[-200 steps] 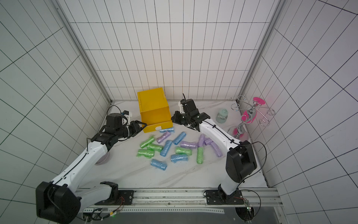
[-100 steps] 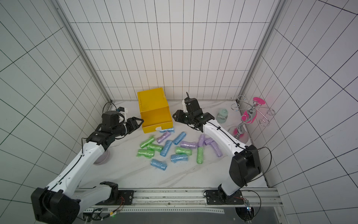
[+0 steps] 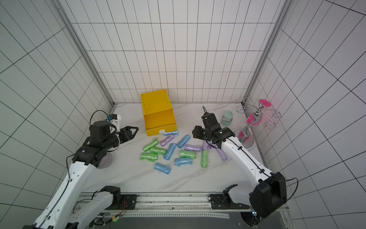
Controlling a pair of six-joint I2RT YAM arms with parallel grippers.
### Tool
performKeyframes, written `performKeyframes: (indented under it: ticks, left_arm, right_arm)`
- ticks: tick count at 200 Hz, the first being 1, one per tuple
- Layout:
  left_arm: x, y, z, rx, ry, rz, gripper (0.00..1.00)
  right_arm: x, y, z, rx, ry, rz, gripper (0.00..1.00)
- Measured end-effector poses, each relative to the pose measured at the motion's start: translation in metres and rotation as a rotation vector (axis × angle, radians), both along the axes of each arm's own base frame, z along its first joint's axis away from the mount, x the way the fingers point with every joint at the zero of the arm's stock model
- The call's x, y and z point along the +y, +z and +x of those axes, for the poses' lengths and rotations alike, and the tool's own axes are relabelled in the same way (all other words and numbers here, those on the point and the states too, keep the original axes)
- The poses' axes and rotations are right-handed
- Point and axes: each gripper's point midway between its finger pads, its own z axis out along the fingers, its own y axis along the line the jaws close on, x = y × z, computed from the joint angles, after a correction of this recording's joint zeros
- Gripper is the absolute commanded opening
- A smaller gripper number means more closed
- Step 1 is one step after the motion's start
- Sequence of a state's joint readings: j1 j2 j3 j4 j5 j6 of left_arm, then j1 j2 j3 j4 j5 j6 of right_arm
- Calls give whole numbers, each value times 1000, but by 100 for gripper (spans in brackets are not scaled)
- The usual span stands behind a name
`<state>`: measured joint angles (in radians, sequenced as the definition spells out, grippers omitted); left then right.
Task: Sort the rolls of trash bags by color and place them into the drawer
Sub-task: Pick up the roll of trash bags from the center of the board.
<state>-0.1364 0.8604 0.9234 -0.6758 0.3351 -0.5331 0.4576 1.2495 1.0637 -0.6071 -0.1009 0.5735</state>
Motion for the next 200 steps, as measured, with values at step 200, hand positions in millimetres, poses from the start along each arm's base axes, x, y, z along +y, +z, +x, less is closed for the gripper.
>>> performKeyframes:
  ticks: [200]
  left_arm:
    - [-18, -44, -37, 141, -65, -95, 57]
  right_arm:
    - [-44, -158, -66, 410, -52, -252, 42]
